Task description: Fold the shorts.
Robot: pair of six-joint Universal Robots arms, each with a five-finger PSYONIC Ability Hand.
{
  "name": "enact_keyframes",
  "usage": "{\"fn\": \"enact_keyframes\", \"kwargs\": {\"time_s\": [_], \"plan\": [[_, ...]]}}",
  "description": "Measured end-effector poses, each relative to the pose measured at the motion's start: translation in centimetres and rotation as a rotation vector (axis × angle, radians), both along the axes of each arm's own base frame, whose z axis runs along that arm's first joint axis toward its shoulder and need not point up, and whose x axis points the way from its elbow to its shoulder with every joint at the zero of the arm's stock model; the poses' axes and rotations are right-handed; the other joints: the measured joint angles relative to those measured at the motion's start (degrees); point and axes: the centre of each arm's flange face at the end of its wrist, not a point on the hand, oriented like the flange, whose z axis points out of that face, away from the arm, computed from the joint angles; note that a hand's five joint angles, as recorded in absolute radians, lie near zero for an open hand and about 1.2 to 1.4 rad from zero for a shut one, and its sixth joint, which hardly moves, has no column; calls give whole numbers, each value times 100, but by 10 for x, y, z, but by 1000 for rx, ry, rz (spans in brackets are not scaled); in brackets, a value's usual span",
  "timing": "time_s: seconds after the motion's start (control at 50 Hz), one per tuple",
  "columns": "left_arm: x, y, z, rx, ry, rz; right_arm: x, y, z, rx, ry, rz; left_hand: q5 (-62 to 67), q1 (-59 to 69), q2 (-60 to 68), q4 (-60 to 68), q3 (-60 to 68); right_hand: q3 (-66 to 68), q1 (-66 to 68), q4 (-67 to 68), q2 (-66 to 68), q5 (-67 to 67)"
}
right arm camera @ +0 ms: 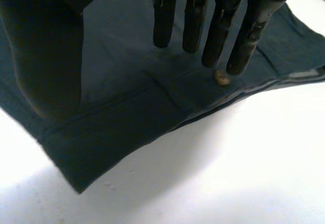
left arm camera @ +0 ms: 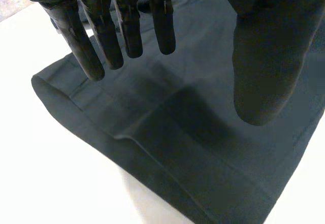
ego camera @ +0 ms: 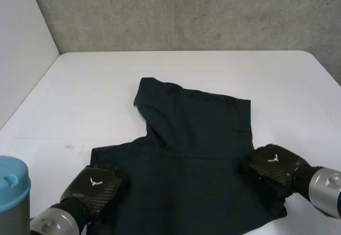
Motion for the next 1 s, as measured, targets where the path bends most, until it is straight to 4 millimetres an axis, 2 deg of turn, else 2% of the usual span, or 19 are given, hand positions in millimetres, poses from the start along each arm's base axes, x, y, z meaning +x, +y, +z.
{"fn": "enact_keyframes", "kwargs": {"time_s": [0.08, 0.24, 0.6, 0.72, 0.74, 0.78, 0.86, 1.0], "plan": [[2, 3, -7, -13, -8, -10, -4, 7, -9, 24, -23, 17, 0, 0, 0, 1, 0, 146, 120, 145, 154, 132], [1, 1, -8, -31, 4, -9, -3, 20, -16, 64, -52, 43, -1, 0, 0, 0, 0, 439, 389, 423, 457, 395], [-2, -4, -7, -50, 20, -4, 0, 33, -20, 86, -71, 68, -1, 0, 0, 0, 0, 1007, 776, 971, 1035, 912], [-2, -3, -7, -47, 20, -4, -2, 31, -26, 42, -58, 82, 19, 23, 27, 31, 27, 1896, 1450, 1898, 1890, 1760], [-1, -3, -7, -46, 21, -4, -2, 30, -27, 28, -56, 85, 61, 71, 77, 77, 76, 2974, 2254, 2998, 3066, 2855], [-1, -2, -7, -45, 21, -6, -2, 29, -27, 13, -56, 87, 61, 71, 77, 77, 76, 3908, 2781, 3933, 3903, 3796], [-1, 0, -7, -42, 21, -12, -1, 24, -26, -16, -62, 89, 327, 379, 352, 360, 355, 4206, 3339, 4242, 4172, 4144], [-1, 5, -8, -33, 13, -26, 2, 15, -19, -37, -96, 73, 609, 687, 668, 662, 652, 4206, 3360, 4243, 4172, 4144]]}}
